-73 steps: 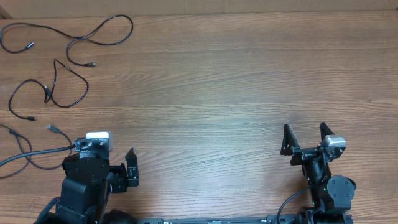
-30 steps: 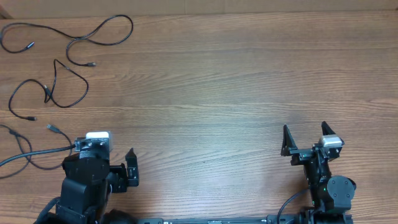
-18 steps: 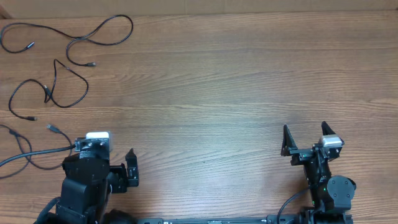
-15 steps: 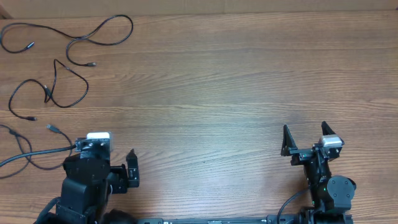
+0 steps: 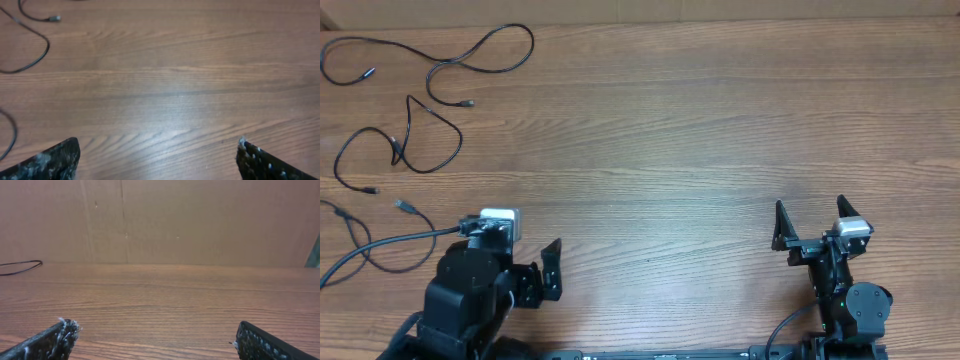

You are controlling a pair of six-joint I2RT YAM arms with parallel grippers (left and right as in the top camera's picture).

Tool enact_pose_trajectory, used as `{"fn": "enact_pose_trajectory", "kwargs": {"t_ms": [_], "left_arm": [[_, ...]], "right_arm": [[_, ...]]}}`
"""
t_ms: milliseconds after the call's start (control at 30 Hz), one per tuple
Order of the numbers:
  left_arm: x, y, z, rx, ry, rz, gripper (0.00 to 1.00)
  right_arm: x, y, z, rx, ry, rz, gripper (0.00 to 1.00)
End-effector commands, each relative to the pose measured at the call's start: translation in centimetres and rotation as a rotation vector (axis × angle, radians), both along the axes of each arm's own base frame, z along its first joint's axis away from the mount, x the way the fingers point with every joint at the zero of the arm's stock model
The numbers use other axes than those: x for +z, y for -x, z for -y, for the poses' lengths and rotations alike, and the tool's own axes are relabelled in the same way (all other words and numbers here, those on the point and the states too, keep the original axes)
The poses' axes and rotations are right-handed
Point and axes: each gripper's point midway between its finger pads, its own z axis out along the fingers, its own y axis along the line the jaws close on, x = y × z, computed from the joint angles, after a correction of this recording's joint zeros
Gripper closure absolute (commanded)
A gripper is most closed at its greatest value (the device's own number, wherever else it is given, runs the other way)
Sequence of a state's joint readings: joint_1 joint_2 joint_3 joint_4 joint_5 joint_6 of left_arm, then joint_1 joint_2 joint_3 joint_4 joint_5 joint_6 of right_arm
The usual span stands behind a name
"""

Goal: Untangle cables

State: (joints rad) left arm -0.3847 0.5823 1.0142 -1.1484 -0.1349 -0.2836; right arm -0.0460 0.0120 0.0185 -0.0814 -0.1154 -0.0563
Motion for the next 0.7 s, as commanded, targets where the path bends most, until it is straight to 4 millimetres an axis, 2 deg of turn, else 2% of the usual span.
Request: {"fn": "enact_pose_trajectory", "kwargs": {"t_ms": [0,100,300,667], "left_arm": [[-1.1,-0.9,0.3,-0.025,0.006,0.064,0.0],[-1.2,-2.7,1.5,-0.125,-0.024,0.197,0.0],[-1.9,-4.2,3.1,-0.275,-0.041,0.37,0.0],[-4.0,-5.4,1.9,-0.233,-0.005,0.539,0.0]], "right_arm": [[-0.2,0.0,0.3,-0.014,-0.003,0.004,0.0],[-0.2,0.0,0.3,-0.014,-0.003,0.004,0.0],[-0.2,0.0,0.3,-0.014,-0.003,0.004,0.0],[-0.2,0.0,0.3,-0.014,-0.003,0.004,0.0]]}}
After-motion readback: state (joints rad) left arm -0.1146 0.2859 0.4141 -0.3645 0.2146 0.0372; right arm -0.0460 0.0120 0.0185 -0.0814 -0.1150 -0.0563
